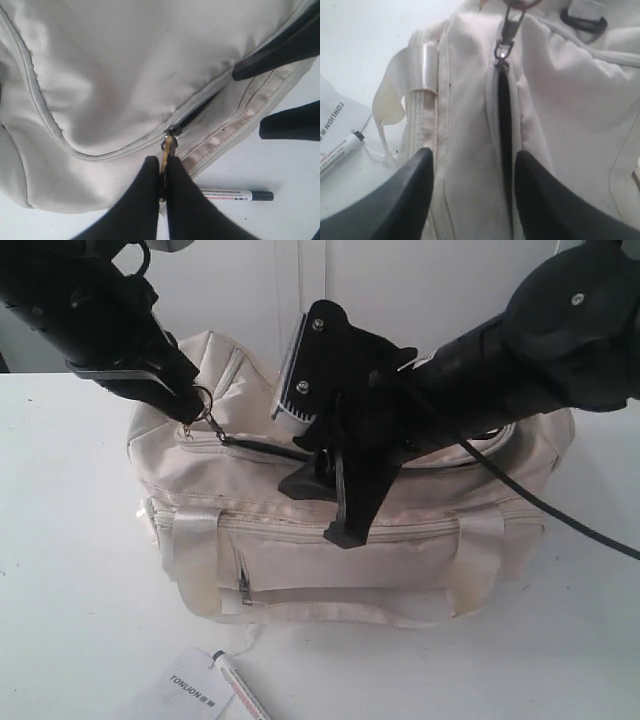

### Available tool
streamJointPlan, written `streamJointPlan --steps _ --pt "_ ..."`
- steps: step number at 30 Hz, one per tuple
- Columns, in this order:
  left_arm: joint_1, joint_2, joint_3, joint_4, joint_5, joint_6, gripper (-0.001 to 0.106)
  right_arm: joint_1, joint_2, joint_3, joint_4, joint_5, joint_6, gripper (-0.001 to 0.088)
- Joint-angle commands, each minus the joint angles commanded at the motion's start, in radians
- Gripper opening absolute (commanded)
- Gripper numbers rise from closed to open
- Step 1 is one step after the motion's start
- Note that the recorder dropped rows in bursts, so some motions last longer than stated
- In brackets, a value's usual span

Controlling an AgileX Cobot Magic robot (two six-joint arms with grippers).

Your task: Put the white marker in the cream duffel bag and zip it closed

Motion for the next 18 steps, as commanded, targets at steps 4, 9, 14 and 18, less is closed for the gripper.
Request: streamJointPlan --steps 4,9,14,18 --pt "0.000 0.000 0.000 0.000 0.000 0.000 0.000 0.000 0.010 0.000 0.059 -0.019 -0.075 0.0488" --pt "0.000 0.000 0.000 -0.016 0.000 0.000 0.000 0.000 0.046 -0.002 0.059 -0.070 -0.085 0.0560" --pt "0.000 0.000 0.000 -0.027 0.000 0.000 0.000 0.000 0.083 -0.002 0.059 -0.046 -0.085 0.0533" --pt "0.000 0.000 0.000 -0.027 0.000 0.000 0.000 0.000 0.095 -0.002 0.059 -0.034 -0.085 0.0416"
